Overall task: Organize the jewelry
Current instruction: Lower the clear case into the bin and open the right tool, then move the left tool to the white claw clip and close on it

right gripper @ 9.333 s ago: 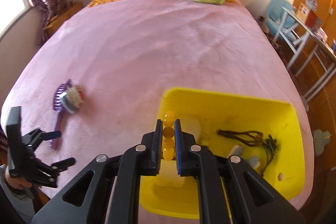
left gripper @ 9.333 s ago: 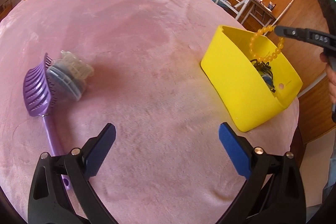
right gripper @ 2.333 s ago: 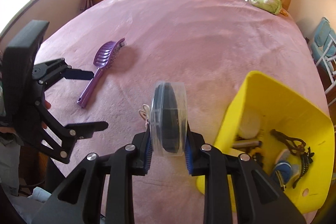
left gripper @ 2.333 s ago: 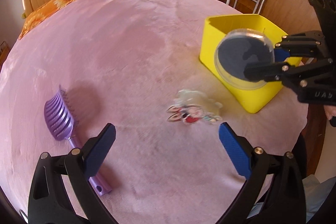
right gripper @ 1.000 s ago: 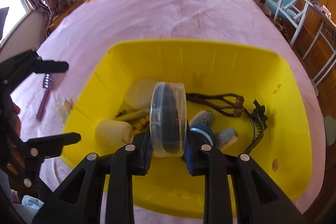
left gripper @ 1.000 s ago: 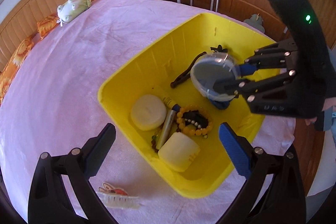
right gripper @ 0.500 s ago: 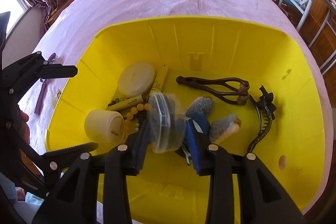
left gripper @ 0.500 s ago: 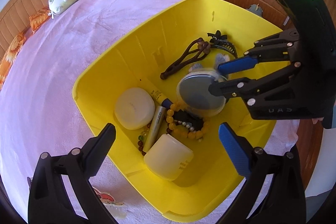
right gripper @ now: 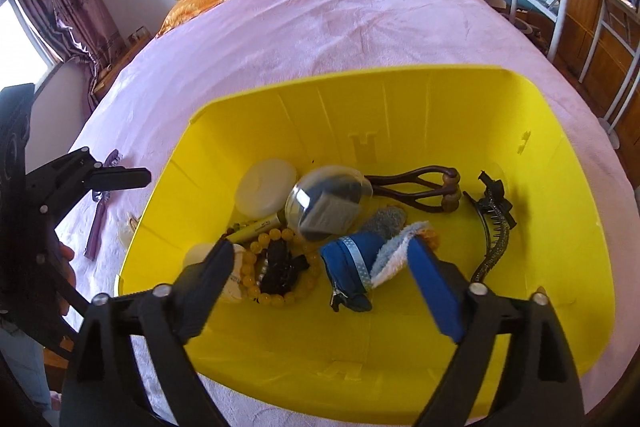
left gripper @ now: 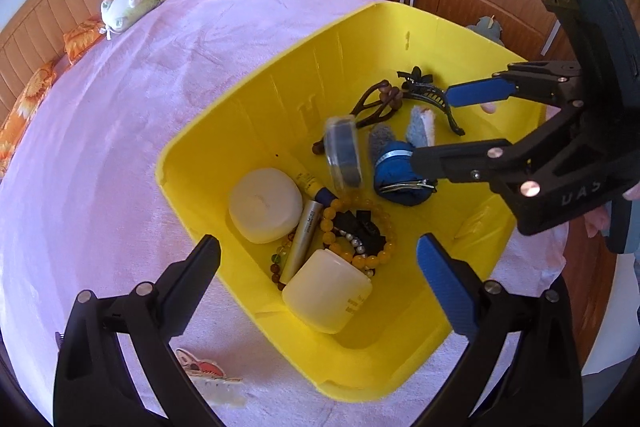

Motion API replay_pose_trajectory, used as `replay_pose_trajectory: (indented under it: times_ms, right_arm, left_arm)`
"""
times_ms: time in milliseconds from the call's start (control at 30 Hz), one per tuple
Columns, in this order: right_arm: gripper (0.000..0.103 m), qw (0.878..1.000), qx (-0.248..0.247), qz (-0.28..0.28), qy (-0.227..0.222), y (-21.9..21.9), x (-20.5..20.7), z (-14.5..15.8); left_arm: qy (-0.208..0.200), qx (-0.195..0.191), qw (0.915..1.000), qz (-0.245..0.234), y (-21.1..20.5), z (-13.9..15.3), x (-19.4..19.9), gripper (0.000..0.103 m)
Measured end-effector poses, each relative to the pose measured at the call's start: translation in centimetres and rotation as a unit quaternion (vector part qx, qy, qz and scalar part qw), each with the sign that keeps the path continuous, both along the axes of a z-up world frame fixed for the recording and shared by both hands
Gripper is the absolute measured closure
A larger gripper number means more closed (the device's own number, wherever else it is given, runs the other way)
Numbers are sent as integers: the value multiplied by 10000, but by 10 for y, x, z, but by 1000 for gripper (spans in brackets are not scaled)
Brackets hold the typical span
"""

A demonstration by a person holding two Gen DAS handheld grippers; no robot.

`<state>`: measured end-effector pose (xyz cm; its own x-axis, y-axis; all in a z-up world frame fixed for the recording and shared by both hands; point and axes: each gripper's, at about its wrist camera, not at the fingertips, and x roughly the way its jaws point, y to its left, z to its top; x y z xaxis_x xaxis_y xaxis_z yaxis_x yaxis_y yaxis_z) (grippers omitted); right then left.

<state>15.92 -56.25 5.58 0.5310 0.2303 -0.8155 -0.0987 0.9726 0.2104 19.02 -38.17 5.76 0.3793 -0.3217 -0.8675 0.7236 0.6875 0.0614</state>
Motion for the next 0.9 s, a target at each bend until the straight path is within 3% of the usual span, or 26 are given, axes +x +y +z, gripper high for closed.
replay_pose_trajectory:
  times_ms: [200, 400, 700, 800, 900]
  right_arm:
    - [10, 9969, 33, -156, -764, 20, -27, 20]
    - [8, 9873, 355, -152, -1544, 57, -68, 22]
    - [8, 9823, 163, 704, -1730, 128, -90, 14]
    - [8, 9784, 227, 973, -1807, 149, -95, 10]
    - [8, 9751, 183, 1110, -1913, 164, -101, 5]
  left_arm:
    - [-242, -157, 9993, 254, 41, 18, -10, 7]
    - [-413, -227, 9928, 1101, 101, 2, -16, 7]
    - [-281, -220, 9784, 2035, 158, -41, -32, 7]
    - [-294, -44, 9734, 2271, 170, -57, -35, 7]
    - [-220, -214, 9718, 2340, 179, -66, -35, 7]
